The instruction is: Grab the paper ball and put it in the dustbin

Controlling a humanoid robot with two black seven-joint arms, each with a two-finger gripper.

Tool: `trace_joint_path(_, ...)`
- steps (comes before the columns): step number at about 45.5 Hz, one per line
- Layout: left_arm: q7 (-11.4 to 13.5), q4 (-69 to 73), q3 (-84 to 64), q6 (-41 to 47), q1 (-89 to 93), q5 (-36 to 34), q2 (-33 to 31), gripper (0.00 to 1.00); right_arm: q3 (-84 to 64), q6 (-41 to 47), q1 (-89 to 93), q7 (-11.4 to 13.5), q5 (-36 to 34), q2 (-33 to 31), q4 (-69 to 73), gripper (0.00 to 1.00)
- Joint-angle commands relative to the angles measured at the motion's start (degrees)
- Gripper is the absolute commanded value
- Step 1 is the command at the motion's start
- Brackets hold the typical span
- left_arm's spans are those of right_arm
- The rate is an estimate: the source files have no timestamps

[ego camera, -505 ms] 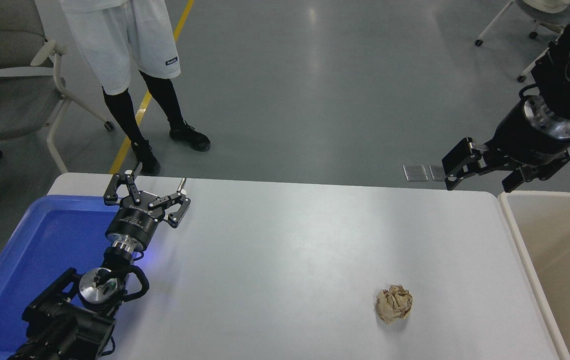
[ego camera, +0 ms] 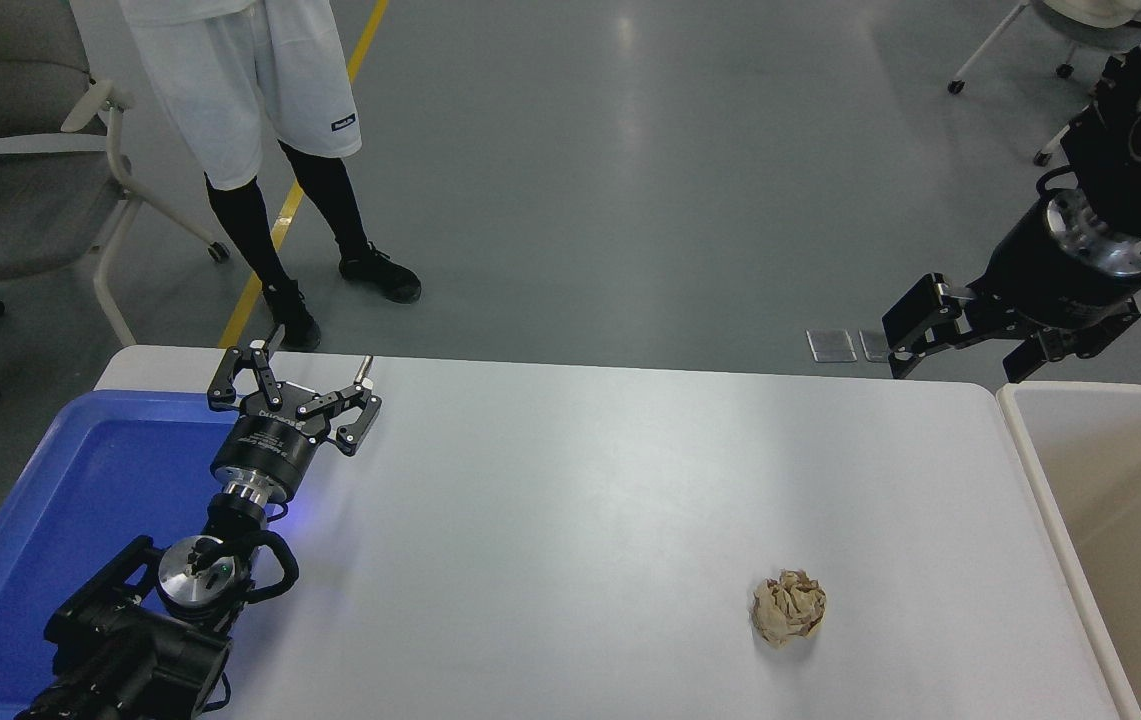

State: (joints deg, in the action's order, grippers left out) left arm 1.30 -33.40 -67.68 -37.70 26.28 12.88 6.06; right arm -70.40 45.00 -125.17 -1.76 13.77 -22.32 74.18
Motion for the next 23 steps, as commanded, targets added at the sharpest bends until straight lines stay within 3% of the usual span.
trace_joint_path(1,0.0,0.0,0.0,0.0,0.0,0.0,0.0,0.99,0.1,0.0,-0.2,0.0,-0.4,0.5,0.0,1.00)
trace_joint_path(23,0.0,0.0,0.0,0.0,0.0,-0.1,0.0,0.99,0.9,0.0,2.4,0.0,-0.4,2.5,-4.4,1.00)
